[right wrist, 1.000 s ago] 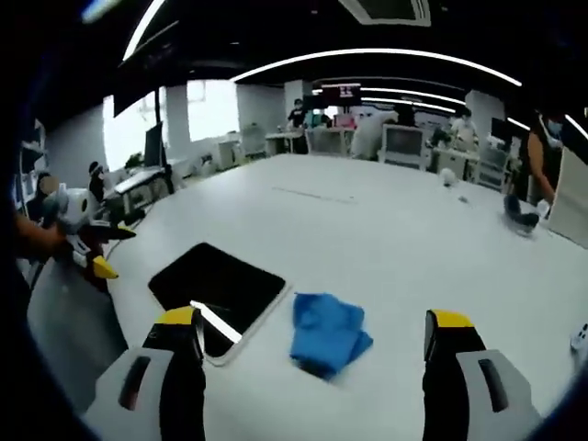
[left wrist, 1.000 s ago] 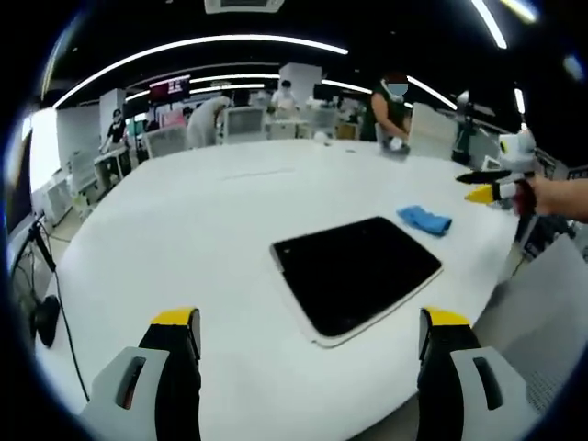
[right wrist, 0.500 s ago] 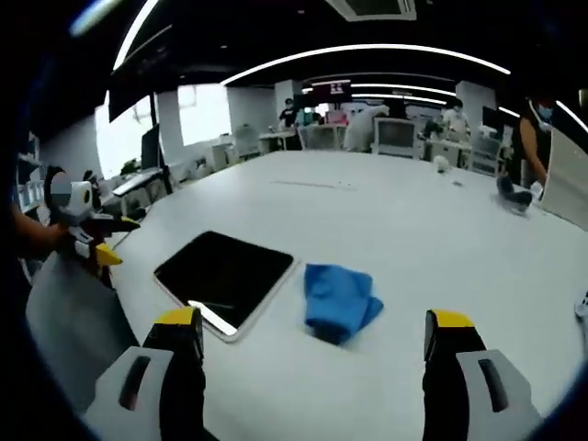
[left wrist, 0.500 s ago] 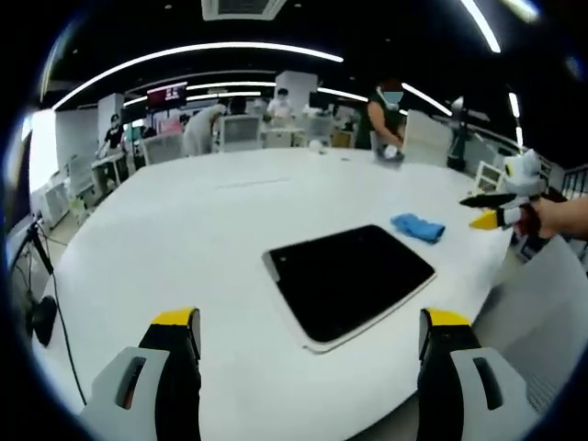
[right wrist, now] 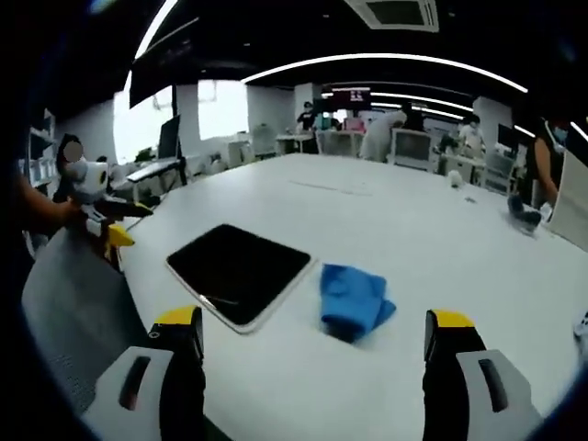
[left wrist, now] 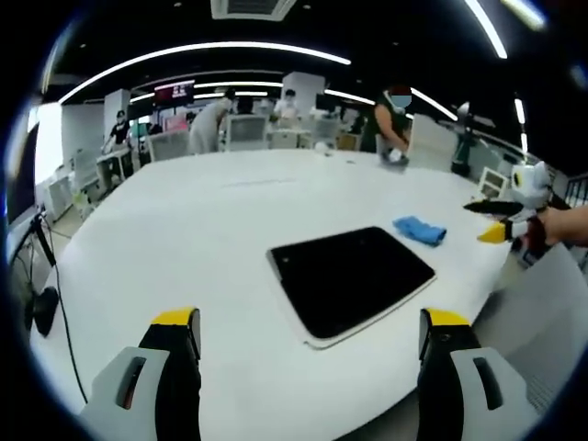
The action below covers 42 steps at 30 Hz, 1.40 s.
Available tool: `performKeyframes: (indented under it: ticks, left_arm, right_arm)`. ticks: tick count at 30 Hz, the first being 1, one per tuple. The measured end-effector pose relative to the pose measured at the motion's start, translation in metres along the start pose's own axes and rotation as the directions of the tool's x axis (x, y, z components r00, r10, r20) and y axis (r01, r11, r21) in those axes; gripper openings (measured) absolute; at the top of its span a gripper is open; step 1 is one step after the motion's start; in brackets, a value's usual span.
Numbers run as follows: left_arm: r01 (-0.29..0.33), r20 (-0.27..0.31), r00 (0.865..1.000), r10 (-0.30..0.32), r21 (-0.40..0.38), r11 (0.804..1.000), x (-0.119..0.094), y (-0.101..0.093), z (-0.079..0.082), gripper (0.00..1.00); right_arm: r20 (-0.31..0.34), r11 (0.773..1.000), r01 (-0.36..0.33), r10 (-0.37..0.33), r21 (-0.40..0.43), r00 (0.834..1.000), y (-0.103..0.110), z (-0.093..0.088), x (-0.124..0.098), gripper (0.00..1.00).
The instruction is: Wipe the mirror surface with the cleaning cloth until all visible marks leave the cleaned area.
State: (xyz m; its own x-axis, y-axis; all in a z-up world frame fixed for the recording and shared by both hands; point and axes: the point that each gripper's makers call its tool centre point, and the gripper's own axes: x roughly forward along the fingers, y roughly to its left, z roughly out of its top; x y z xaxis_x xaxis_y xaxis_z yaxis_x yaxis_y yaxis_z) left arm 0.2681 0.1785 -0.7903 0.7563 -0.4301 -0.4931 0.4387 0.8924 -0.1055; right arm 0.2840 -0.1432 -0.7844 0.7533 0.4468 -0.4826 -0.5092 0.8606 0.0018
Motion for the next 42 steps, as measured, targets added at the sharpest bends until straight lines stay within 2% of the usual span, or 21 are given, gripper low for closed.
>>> performKeyframes:
  ticks: [3,5,7,11,12,15,18,20,24,26,28,31,42]
  left_arm:
    - [-0.001,0.004,1.000,0.001,0.003,1.000,0.001,0.001,0.000,0.99]
    - [0.002,0.010,1.000,-0.002,0.002,1.000,0.001,0.001,0.001,0.99]
    - [0.001,0.010,1.000,-0.001,0.004,1.000,0.001,0.001,0.001,0.99]
    - [0.003,0.010,1.000,-0.003,0.008,1.000,0.002,0.001,0.001,0.99]
    - [0.003,0.006,1.000,-0.003,0.006,1.000,0.002,0.001,0.000,0.99]
    - [0.008,-0.018,1.000,-0.008,0.012,1.000,0.003,0.000,-0.004,0.99]
    - [0.015,-0.027,1.000,-0.015,0.013,1.000,0.004,-0.002,-0.005,0.99]
    - [0.012,-0.030,0.999,-0.011,0.019,1.000,0.004,-0.001,-0.005,0.99]
    - [0.009,-0.024,1.000,-0.009,0.003,1.000,0.004,0.001,-0.005,0.99]
    - [0.017,-0.021,1.000,-0.017,0.007,1.000,0.005,-0.001,-0.004,0.99]
    - [0.020,-0.026,0.999,-0.020,0.012,1.000,0.005,-0.001,-0.005,0.99]
    - [0.015,-0.019,1.000,-0.015,0.006,1.000,0.004,0.000,-0.004,0.99]
    - [0.014,-0.027,1.000,-0.013,0.017,1.000,0.006,0.000,-0.004,0.99]
  right_arm:
    - [0.028,0.999,-0.022,0.021,0.028,0.999,0.003,-0.001,0.004,1.00]
    - [-0.018,0.998,-0.022,0.023,0.051,1.000,0.006,-0.008,0.005,1.00]
    - [0.003,1.000,-0.006,0.006,0.021,1.000,0.002,-0.003,0.003,1.00]
    - [0.019,0.999,0.013,-0.013,0.040,1.000,-0.003,-0.001,-0.001,1.00]
    - [0.010,0.999,0.009,-0.009,0.041,1.000,-0.003,-0.003,0.000,1.00]
    - [-0.103,0.998,-0.056,0.059,0.035,0.993,0.010,-0.026,0.002,1.00]
    - [-0.119,0.998,-0.047,0.051,0.039,0.992,0.009,-0.026,-0.003,1.00]
    - [-0.052,0.998,-0.025,0.028,0.065,0.998,0.005,-0.010,-0.008,1.00]
    - [-0.028,0.999,0.007,-0.006,0.053,1.000,0.002,-0.003,-0.017,1.00]
    - [-0.031,0.999,0.026,-0.025,0.024,0.999,0.001,-0.007,-0.014,1.00]
    - [-0.037,0.999,0.017,-0.016,0.034,0.999,0.004,-0.007,-0.012,1.00]
    - [-0.039,1.000,0.014,-0.014,-0.001,0.999,0.004,-0.007,-0.011,1.00]
    - [-0.037,0.999,0.026,-0.025,0.042,0.999,-0.002,-0.009,-0.010,1.00]
